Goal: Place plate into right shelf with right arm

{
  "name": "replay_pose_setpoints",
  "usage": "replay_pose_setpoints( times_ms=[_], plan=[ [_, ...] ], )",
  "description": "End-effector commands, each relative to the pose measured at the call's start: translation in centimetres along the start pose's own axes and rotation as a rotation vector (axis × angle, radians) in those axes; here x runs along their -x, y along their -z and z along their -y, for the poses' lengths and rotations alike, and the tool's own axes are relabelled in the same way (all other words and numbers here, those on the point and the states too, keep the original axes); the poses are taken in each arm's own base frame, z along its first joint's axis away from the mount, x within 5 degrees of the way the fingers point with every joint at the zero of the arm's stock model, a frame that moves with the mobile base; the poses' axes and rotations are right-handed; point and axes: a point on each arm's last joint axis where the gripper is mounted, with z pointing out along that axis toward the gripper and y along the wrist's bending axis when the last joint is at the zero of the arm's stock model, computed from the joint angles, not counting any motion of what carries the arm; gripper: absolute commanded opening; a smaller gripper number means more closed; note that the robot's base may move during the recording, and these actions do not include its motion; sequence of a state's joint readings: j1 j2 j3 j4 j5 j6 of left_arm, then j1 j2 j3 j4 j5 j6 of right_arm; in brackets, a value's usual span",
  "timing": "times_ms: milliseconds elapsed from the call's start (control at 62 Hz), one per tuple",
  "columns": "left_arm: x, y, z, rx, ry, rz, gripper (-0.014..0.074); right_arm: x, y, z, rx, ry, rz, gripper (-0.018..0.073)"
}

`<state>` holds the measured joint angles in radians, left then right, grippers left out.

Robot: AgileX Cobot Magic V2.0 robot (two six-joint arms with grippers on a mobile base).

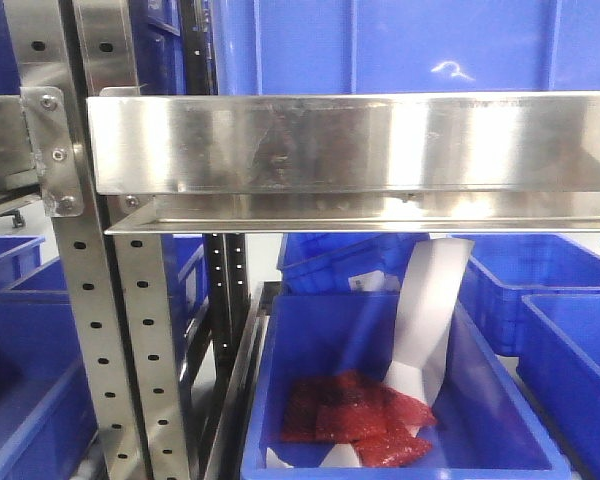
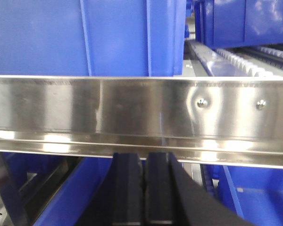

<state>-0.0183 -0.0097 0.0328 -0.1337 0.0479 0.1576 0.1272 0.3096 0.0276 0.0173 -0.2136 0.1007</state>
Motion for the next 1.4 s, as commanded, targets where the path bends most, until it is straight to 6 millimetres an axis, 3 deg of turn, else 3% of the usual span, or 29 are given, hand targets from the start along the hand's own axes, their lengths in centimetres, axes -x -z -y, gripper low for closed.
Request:
replay_pose_setpoints(
  times_ms=[0,323,1387],
  plan=[
    [0.5,0.1,-0.1,0.012,0.015,0.089,-0.0128,0.9,0.5,0.0,0.000,0.010,0.072,0.0064],
    [0.5,0.1,-0.1,0.012,0.015,0.089,-0.0128,1.0,2.9,0.4,-0.074,0.007,0.174,0.0064],
    [0.5,0.1,-0.1,0.012,0.015,0.089,-0.0128,0.9,2.8,0.5,-0.088,0.007,0.159,0.0064]
  ],
)
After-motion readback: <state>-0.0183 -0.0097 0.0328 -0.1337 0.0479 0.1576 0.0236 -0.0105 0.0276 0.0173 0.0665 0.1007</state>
